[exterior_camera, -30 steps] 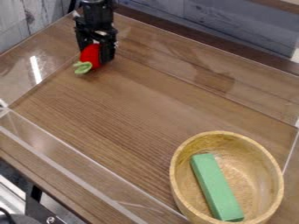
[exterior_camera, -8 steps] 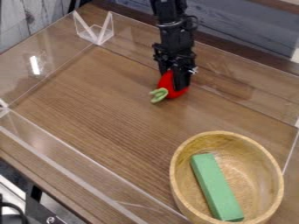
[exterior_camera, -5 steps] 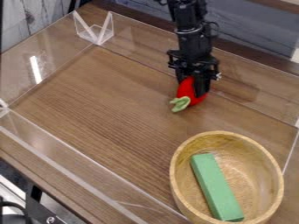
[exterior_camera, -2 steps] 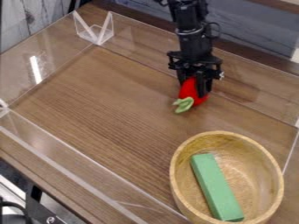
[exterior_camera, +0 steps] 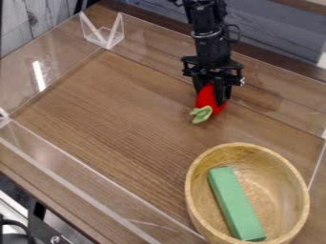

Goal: Move the red object to the right side of the table

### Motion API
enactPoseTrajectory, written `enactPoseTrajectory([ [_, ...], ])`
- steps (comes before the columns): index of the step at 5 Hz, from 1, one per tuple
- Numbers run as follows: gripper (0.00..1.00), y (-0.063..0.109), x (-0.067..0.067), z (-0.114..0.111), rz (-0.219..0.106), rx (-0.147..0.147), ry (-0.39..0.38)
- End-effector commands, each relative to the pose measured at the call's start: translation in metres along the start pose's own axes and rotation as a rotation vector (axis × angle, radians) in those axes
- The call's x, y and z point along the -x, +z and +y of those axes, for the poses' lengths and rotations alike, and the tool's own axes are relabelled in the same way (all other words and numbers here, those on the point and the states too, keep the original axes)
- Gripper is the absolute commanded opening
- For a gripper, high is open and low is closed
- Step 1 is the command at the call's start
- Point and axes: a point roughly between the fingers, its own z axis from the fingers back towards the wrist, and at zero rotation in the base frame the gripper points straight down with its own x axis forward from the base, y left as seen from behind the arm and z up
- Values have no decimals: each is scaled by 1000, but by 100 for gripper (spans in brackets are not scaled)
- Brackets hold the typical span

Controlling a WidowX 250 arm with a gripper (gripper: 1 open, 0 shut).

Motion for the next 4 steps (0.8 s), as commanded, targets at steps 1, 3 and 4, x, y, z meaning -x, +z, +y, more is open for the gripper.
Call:
enactPoseTrajectory([
  [1,0,13,-3,9,-32,-17,-2],
  [3,0,6,-1,19,-28,-25,44],
  [4,0,3,0,19,-32,-29,87],
])
